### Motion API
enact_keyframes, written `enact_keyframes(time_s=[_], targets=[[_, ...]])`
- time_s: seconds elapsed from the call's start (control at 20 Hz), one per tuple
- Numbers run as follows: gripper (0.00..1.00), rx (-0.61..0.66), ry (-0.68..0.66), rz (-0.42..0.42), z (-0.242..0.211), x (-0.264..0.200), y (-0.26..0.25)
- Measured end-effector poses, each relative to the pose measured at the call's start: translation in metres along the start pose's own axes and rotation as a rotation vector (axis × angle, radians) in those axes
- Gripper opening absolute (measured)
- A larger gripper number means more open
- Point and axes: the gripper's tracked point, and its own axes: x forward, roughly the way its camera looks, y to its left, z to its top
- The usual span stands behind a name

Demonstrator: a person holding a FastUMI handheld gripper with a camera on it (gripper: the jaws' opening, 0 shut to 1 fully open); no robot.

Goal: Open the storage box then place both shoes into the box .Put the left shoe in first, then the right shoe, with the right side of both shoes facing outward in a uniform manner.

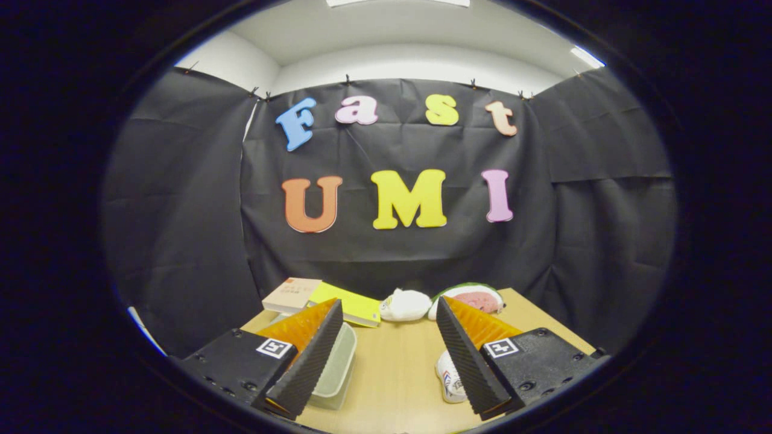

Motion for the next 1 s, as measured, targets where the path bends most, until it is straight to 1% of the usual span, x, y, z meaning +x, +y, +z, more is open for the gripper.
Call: enact_keyframes(time_s=[0.2,0.4,0.5,0.6,0.8,1.0], targets=[[1.00,0.071,0.097,0.099,-0.016,0.041,-0.003],[1.00,0.179,0.223,0.229,-0.037,0.087,0.001],[1.00,0.238,0.261,0.293,-0.048,0.110,0.000],[1.00,0.283,0.288,0.338,-0.058,0.129,-0.003],[1.00,0.329,0.426,0.477,-0.092,0.154,0.009],[1.00,0.492,0.581,0.649,-0.123,0.164,0.035]])
